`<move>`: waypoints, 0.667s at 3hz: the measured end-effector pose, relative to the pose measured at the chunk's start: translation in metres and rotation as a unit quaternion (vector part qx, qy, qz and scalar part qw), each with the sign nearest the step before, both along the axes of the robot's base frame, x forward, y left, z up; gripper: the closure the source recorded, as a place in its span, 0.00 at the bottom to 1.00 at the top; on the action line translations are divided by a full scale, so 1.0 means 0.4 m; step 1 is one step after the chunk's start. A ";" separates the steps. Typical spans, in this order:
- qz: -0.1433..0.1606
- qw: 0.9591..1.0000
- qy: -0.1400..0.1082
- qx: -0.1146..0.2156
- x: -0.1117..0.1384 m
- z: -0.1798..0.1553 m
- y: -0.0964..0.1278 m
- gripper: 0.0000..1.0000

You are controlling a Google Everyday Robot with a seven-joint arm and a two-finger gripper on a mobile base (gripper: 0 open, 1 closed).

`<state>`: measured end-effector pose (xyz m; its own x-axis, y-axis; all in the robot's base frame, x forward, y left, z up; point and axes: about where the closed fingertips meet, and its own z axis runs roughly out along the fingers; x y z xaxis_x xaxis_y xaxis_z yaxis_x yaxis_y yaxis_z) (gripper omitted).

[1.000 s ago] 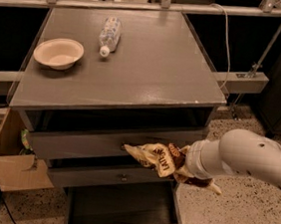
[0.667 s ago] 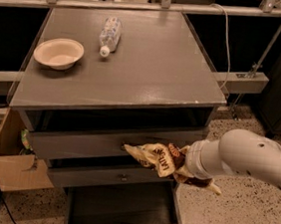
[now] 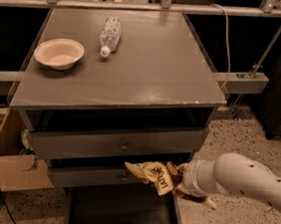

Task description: Place brown chip bag into bottom drawer

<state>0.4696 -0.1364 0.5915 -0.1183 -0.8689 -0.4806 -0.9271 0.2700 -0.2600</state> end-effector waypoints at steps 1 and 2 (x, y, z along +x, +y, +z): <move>-0.004 1.000 0.008 0.011 -0.015 -0.093 -0.008 1.00; 0.003 1.000 0.011 0.027 -0.029 -0.191 0.001 1.00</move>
Offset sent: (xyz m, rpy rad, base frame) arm -0.0192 0.0035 -0.1317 0.0976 0.0320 0.0250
